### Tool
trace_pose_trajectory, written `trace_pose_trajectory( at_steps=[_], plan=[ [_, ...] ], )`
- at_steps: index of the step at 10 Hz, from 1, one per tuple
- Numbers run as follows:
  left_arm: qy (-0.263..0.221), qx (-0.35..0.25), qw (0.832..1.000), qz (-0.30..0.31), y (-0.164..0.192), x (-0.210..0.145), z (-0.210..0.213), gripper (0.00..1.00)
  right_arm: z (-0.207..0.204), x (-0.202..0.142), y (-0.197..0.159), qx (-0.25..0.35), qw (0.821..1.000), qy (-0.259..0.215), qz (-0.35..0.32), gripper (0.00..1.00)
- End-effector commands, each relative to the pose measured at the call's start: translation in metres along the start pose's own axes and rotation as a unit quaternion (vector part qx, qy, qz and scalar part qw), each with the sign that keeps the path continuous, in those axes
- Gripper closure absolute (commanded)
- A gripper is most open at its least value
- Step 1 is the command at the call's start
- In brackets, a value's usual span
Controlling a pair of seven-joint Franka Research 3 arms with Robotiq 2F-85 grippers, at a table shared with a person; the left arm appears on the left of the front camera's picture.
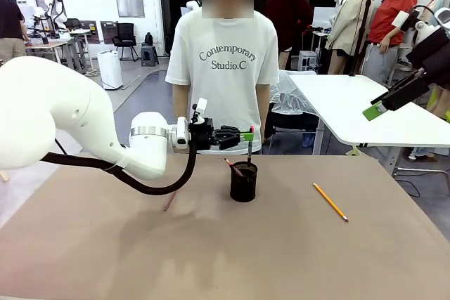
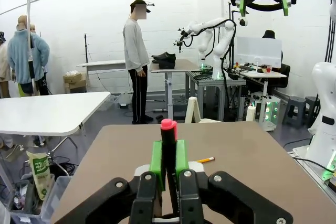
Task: Place the pens into the pen holder.
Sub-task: Pick up a writing instrument from the table and place it into the Pen holder.
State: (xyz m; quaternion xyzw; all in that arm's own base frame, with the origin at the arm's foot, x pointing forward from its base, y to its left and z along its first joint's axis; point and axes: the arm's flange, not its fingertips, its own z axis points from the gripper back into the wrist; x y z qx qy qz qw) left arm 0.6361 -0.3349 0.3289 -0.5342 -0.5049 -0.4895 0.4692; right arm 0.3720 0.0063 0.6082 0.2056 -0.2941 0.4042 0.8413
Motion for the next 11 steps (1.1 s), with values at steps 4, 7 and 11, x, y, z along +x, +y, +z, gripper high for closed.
trace_pose_trajectory(
  at_steps=[4, 7, 11],
  plan=[
    [-0.001, -0.007, 1.000, -0.015, 0.0015, 0.0031, -0.0048, 0.37, 0.0006, 0.0016, 0.0002, 0.008, 1.000, -0.008, -0.002, 0.00],
    [0.007, -0.008, 1.000, -0.018, -0.0007, 0.0049, -0.0052, 0.00, 0.0006, 0.0016, 0.0002, 0.008, 1.000, -0.008, -0.002, 0.00],
    [0.026, -0.009, 1.000, -0.015, -0.0032, 0.0081, -0.0049, 0.00, 0.0006, 0.0016, 0.0002, 0.008, 1.000, -0.008, -0.002, 0.00]
  ],
)
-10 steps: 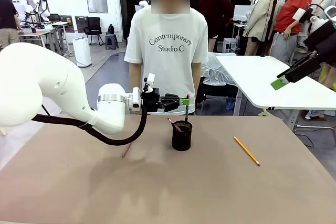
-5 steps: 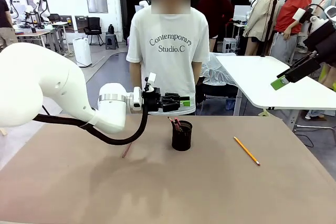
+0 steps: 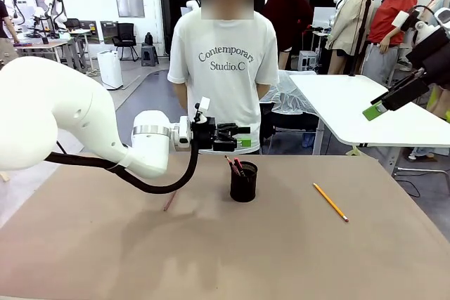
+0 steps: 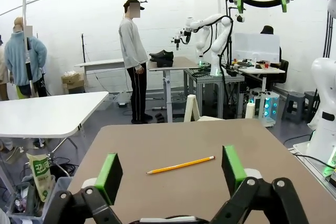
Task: Place the pens into the pen holder.
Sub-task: Pick up a writing instrument from the table and place it into the Pen holder.
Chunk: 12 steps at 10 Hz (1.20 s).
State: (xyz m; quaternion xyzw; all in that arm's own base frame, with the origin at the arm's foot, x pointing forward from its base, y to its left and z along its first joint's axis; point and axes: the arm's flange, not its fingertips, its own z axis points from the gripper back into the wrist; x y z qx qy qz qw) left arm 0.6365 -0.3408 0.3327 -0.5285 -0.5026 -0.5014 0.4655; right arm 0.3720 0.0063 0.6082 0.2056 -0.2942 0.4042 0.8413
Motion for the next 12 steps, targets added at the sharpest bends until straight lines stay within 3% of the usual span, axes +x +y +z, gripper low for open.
trace_pose_trajectory(
  at_steps=[1, 2, 6, 9, 12],
  plan=[
    [0.032, 0.008, 0.999, 0.010, -0.004, 0.004, 0.002, 0.00, 0.001, 0.002, 0.000, 0.008, 1.000, -0.008, -0.002, 0.00],
    [0.000, 0.000, 1.000, 0.000, 0.000, 0.000, 0.000, 0.00, 0.001, 0.002, 0.000, 0.008, 1.000, -0.008, -0.002, 0.00],
    [0.007, 0.004, 1.000, 0.003, 0.000, -0.002, -0.001, 0.00, 0.001, 0.002, 0.000, 0.008, 1.000, -0.008, -0.002, 0.00],
    [0.050, -0.004, 0.998, 0.030, -0.017, 0.039, 0.016, 0.00, 0.001, 0.002, 0.000, 0.008, 1.000, -0.008, -0.002, 0.00],
    [0.181, 0.013, 0.977, 0.109, -0.043, 0.094, 0.038, 0.00, 0.001, 0.002, 0.000, 0.008, 1.000, -0.008, -0.002, 0.00]
  ],
)
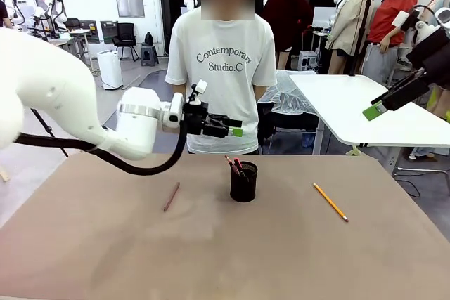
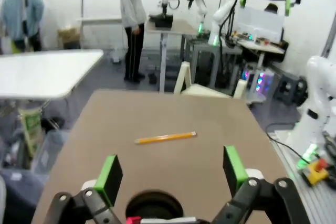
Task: Place the pens into the pen holder.
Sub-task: Pick up a writing instrument from the table and place it into the Pen holder.
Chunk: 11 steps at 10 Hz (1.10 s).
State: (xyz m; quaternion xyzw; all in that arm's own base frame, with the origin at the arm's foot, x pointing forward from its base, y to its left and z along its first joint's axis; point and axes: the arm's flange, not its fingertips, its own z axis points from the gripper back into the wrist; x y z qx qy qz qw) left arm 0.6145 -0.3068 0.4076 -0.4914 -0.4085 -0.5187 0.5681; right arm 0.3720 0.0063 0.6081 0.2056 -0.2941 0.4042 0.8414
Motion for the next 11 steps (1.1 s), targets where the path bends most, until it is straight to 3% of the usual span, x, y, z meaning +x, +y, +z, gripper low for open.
trace_pose_trajectory(
  at_steps=[1, 2, 5, 6, 7, 8, 10, 11],
  plan=[
    [0.102, 0.020, 0.993, 0.055, -0.034, 0.026, 0.028, 0.00, 0.001, 0.002, 0.000, 0.008, 1.000, -0.009, -0.002, 0.00],
    [0.138, 0.044, 0.985, 0.089, -0.049, 0.045, 0.035, 0.00, 0.001, 0.002, 0.000, 0.008, 1.000, -0.009, -0.002, 0.00],
    [0.306, 0.070, 0.935, 0.166, -0.072, 0.075, 0.057, 0.00, 0.001, 0.002, 0.000, 0.008, 1.000, -0.009, -0.002, 0.00],
    [0.352, 0.080, 0.911, 0.200, -0.073, 0.076, 0.062, 0.00, 0.001, 0.002, 0.000, 0.008, 1.000, -0.009, -0.002, 0.00],
    [0.418, 0.116, 0.874, 0.221, -0.074, 0.075, 0.064, 0.00, 0.001, 0.002, 0.000, 0.008, 1.000, -0.009, -0.002, 0.00],
    [0.470, 0.129, 0.846, 0.216, -0.071, 0.072, 0.064, 0.00, 0.001, 0.002, 0.000, 0.008, 1.000, -0.009, -0.002, 0.00],
    [0.538, 0.149, 0.800, 0.219, -0.058, 0.051, 0.060, 0.00, 0.001, 0.002, 0.000, 0.008, 1.000, -0.009, -0.002, 0.00],
    [0.553, 0.138, 0.786, 0.241, -0.050, 0.037, 0.056, 0.00, 0.001, 0.002, 0.000, 0.008, 1.000, -0.009, -0.002, 0.00]
  ],
)
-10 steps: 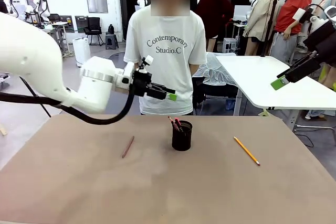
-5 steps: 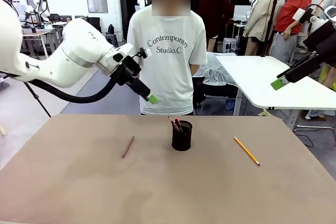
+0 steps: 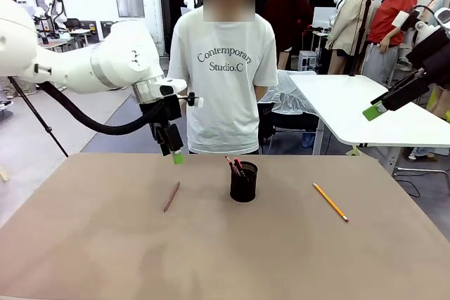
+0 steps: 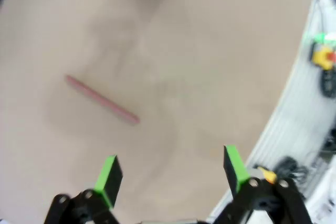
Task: Place the pens into the pen holder.
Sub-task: Pick up a writing instrument from the table and place it into the Pen holder.
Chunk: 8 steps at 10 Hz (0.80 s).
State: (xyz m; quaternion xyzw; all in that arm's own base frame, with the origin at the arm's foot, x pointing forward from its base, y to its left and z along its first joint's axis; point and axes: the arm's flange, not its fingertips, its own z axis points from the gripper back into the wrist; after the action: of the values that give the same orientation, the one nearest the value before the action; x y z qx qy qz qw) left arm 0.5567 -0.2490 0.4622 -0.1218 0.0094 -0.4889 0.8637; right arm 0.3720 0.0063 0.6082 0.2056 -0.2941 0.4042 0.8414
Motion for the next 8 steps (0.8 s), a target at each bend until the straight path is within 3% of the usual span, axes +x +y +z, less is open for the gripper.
trace_pose_trajectory(
  at_steps=[1, 2, 3, 5, 6, 7, 8],
  plan=[
    [0.022, -0.003, 0.999, 0.028, 0.016, 0.018, -0.014, 0.00, 0.001, 0.002, 0.000, 0.008, 1.000, -0.008, -0.002, 0.00],
    [-0.013, 0.025, 0.998, 0.062, 0.025, 0.020, -0.029, 0.00, 0.001, 0.002, 0.000, 0.008, 1.000, -0.008, -0.002, 0.00],
    [-0.031, 0.089, 0.991, 0.099, 0.036, 0.019, -0.041, 0.00, 0.001, 0.002, 0.000, 0.008, 1.000, -0.008, -0.002, 0.00],
    [-0.048, 0.151, 0.978, 0.134, 0.046, 0.019, -0.067, 0.00, 0.001, 0.002, 0.000, 0.008, 1.000, -0.008, -0.002, 0.00],
    [-0.032, 0.141, 0.978, 0.147, 0.048, 0.018, -0.071, 0.00, 0.001, 0.002, 0.000, 0.008, 1.000, -0.008, -0.002, 0.00],
    [-0.071, 0.100, 0.984, 0.131, 0.049, 0.019, -0.070, 0.00, 0.001, 0.002, 0.000, 0.008, 1.000, -0.008, -0.002, 0.00],
    [-0.057, 0.124, 0.983, 0.120, 0.056, 0.025, -0.063, 0.00, 0.001, 0.002, 0.000, 0.008, 1.000, -0.008, -0.002, 0.00]
  ],
)
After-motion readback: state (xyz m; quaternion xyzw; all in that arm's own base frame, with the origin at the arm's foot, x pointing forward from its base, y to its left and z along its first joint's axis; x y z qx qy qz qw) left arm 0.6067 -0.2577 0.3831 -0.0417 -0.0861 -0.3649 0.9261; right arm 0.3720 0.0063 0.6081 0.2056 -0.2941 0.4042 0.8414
